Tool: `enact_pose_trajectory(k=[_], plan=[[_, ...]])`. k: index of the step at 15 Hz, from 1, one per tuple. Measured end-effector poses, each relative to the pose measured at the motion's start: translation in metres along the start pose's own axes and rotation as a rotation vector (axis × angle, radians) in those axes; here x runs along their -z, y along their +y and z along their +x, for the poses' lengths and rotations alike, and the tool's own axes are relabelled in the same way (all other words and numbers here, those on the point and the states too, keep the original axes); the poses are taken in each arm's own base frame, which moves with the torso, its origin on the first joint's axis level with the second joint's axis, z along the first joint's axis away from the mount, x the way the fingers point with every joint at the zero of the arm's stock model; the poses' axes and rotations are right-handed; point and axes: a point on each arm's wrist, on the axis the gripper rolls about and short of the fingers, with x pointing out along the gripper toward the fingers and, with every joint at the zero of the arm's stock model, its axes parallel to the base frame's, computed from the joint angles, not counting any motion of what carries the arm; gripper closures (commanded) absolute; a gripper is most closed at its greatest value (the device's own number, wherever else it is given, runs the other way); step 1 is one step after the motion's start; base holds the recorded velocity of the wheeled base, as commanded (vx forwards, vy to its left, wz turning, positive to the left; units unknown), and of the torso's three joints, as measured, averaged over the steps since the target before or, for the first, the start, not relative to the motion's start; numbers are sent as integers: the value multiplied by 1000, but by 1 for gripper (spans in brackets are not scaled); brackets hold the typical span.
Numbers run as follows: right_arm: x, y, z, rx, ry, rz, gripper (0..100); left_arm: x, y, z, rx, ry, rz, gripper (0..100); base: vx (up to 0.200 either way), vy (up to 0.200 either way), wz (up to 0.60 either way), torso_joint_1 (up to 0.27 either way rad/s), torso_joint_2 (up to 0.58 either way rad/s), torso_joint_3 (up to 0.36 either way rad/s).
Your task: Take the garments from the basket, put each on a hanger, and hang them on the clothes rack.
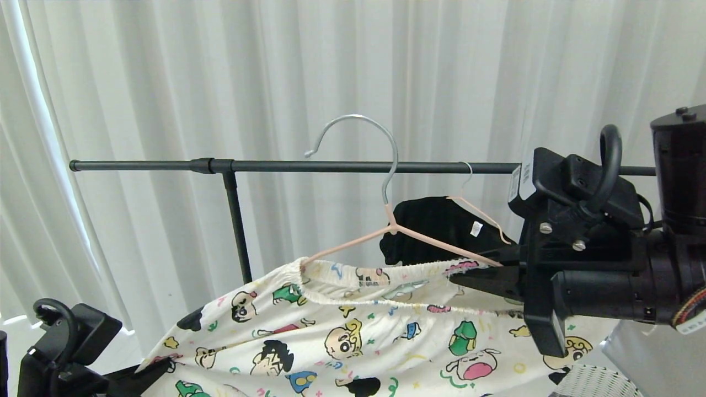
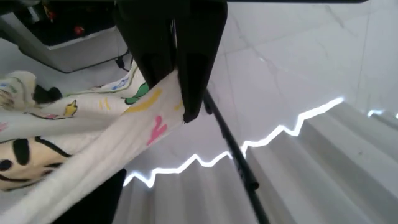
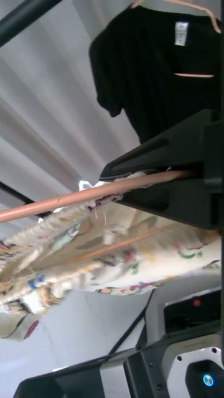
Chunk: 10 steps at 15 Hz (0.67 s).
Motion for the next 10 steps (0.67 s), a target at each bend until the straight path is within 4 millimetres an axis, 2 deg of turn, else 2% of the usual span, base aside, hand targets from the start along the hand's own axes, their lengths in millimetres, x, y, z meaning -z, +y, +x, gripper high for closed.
enact_pose_trajectory(k=[2, 3, 10], plan=[[5, 1, -3, 3, 8, 10, 100, -1, 1, 0, -6, -2, -1, 100, 0, 0, 0, 0, 0, 0], [6, 1, -4, 3, 9, 12, 100, -3, 0, -1, 3, -16, 8, 0, 0, 0, 0, 0, 0, 0], [22, -3, -4, 107, 65, 76, 100, -9, -5, -16, 9, -120, 34, 0, 0, 0, 0, 0, 0, 0]])
